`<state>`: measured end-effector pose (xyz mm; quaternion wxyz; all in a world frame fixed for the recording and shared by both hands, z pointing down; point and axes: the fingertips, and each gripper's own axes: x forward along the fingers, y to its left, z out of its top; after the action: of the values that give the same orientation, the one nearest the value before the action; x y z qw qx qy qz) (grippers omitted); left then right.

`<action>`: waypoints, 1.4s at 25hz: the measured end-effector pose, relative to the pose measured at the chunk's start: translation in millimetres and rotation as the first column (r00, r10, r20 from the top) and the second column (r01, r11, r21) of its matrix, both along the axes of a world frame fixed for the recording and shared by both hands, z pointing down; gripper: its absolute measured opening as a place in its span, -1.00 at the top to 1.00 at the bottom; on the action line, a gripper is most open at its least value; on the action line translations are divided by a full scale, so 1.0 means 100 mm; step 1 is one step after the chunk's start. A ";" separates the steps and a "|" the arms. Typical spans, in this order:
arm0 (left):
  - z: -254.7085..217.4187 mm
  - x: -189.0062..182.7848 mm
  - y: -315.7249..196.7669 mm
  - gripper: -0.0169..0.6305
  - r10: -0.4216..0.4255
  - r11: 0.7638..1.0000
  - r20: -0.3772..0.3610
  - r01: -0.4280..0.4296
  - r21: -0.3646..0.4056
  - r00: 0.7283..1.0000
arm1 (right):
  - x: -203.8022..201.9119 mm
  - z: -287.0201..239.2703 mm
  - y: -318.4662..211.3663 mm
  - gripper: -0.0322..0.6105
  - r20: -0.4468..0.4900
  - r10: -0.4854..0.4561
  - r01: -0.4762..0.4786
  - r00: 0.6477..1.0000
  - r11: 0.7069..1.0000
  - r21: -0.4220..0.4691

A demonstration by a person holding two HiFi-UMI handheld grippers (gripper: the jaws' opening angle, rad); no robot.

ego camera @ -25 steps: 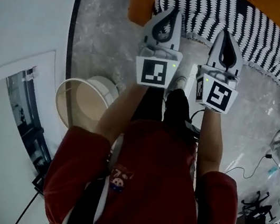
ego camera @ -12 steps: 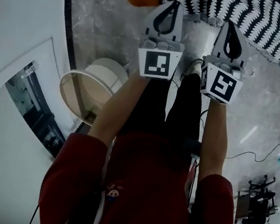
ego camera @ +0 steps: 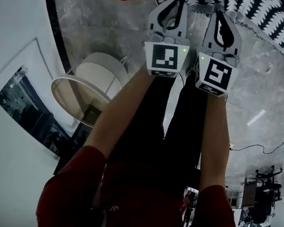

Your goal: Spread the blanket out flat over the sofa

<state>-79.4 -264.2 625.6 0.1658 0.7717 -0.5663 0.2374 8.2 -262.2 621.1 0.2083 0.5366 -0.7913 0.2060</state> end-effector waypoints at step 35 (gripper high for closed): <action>1.49 -0.64 0.17 0.87 0.035 0.984 0.215 0.004 -0.178 0.976 | -0.63 1.53 0.61 0.84 -0.079 -0.154 0.131 0.985 0.960 -0.247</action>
<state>-143.6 -246.7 774.3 0.1691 0.7277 -0.5516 0.3709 -54.3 -201.3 774.4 0.3245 0.4584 -0.7859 0.2587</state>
